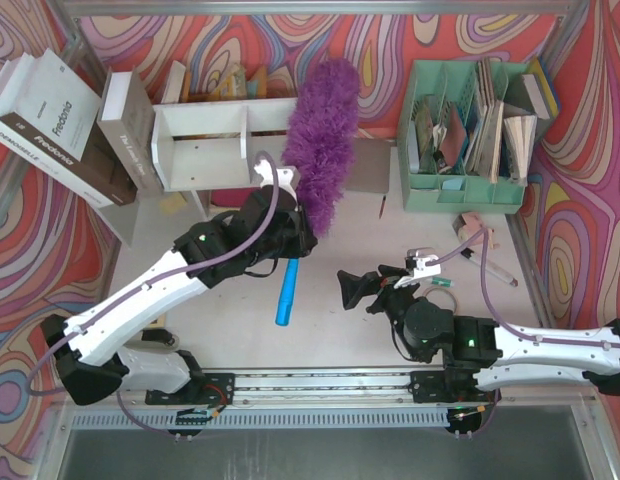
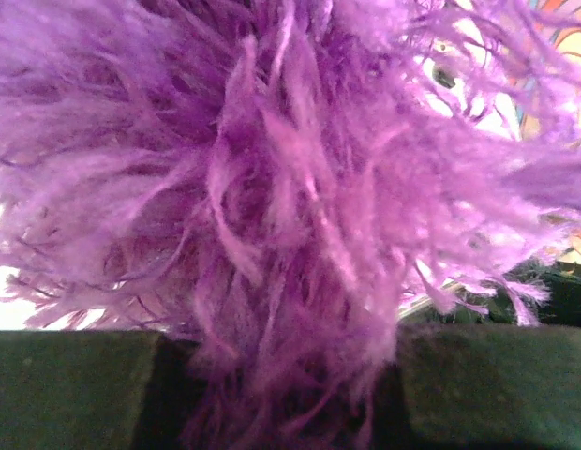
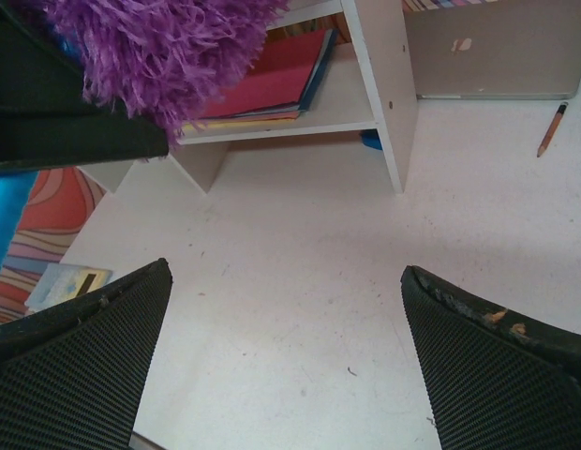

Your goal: Dust the bookshelf with a duster

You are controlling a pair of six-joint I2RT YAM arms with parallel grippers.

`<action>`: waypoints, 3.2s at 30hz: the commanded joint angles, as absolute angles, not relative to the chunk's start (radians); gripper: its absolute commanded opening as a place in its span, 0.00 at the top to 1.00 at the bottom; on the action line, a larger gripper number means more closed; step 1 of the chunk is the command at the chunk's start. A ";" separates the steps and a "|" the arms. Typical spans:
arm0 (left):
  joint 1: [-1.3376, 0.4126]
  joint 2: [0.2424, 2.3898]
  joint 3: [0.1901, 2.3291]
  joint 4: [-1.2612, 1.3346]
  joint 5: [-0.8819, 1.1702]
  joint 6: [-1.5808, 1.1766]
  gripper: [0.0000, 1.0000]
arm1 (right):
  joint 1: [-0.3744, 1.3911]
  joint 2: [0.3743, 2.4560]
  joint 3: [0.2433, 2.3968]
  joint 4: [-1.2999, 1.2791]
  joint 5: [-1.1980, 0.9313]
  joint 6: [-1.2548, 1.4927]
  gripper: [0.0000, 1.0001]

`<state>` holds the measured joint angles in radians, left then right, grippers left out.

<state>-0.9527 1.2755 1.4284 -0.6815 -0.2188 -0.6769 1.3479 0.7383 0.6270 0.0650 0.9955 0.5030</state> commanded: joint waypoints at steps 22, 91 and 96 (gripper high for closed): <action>-0.831 0.980 1.326 -0.897 -0.631 -0.725 1.00 | 1.346 0.720 0.621 0.023 1.029 0.555 0.01; -1.156 1.016 1.034 0.050 -0.718 -0.719 1.00 | 1.217 1.118 0.913 0.221 0.458 0.468 0.14; -1.177 1.023 1.008 0.107 -0.732 -0.721 1.00 | 1.217 1.135 0.919 0.232 0.450 0.463 0.21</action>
